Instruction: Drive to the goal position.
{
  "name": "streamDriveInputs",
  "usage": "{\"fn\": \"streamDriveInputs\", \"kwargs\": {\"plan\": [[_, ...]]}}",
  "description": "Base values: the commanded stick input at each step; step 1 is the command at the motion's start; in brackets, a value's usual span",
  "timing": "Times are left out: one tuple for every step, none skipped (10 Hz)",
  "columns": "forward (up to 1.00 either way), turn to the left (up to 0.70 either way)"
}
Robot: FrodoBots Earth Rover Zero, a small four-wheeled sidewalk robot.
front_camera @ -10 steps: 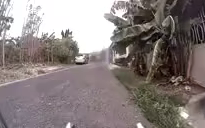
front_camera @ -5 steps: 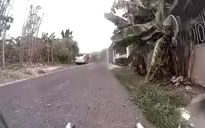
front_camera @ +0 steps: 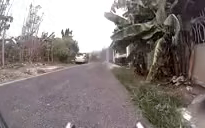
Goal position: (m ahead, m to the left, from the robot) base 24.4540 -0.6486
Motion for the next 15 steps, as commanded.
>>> {"fn": "streamDriveInputs", "kwargs": {"plan": [[0.10,0.01],[0.10,0.01],[0.11,0.01],[0.09,0.01],[0.10,0.01],[0.11,0.01],[0.09,0.01],[0.10,0.01],[0.10,0.01],[0.09,0.01],[0.10,0.01],[0.67,0.02],[0.99,0.02],[1.00,0.02],[0.98,0.02]]}}
